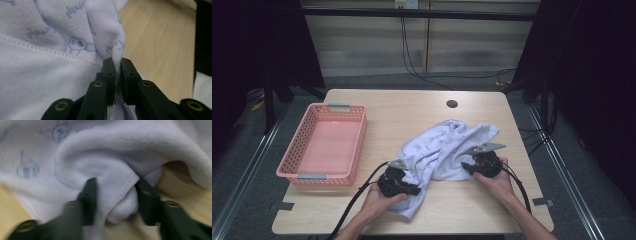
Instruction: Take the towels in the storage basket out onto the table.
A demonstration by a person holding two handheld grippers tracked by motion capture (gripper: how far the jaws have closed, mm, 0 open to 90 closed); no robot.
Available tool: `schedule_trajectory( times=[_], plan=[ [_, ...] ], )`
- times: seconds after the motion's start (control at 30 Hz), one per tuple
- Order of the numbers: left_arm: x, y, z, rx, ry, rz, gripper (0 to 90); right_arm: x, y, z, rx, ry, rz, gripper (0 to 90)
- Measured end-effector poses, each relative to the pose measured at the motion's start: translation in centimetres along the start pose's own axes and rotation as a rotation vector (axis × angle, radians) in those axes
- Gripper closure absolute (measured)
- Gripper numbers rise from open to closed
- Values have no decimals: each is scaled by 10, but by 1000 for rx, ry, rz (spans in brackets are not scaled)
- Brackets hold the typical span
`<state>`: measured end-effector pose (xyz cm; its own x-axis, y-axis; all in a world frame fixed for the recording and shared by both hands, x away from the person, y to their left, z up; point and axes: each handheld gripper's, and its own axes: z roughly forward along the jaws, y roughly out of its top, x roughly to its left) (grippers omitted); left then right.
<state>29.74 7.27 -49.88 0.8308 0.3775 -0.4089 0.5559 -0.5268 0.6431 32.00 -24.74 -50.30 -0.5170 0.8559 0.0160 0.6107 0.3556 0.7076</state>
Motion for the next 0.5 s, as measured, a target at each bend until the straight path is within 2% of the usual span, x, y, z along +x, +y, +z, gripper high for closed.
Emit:
schedule_trajectory(
  times=[0.03,0.07,0.17,0.2,0.23,0.27,0.3,0.33,0.37,0.4,0.43,0.47,0.5],
  plan=[
    [-2,3,4,-10,-10,-8,833,-7,1,1,-1,-7,26,687],
    [-4,7,8,-21,-26,-2,833,-11,2,2,-2,-9,27,707],
    [-10,19,20,-46,-49,0,825,-26,6,5,0,-37,47,708],
    [-11,23,22,-56,-64,-2,808,-30,6,5,-6,-23,67,670],
    [-12,24,22,-60,-72,-4,775,-34,6,2,-18,-5,88,594],
    [-14,24,22,-66,-78,0,748,-36,5,-1,-32,0,85,550],
    [-14,24,22,-66,-78,0,723,-35,5,-6,-41,6,89,525],
    [-18,23,14,-60,-55,23,673,-33,5,-16,-60,1,92,474],
    [-18,22,10,-65,-46,27,644,-30,3,-24,-81,2,98,442],
    [-18,22,10,-65,-46,27,630,-30,3,-24,-81,2,98,442],
    [-19,19,0,-77,-49,36,602,-21,0,-42,-108,10,93,412],
    [-19,19,0,-77,-49,36,582,-21,0,-42,-108,10,93,412],
    [-19,18,-5,-75,-41,44,566,-11,-4,-54,-123,57,91,401]
  ],
)
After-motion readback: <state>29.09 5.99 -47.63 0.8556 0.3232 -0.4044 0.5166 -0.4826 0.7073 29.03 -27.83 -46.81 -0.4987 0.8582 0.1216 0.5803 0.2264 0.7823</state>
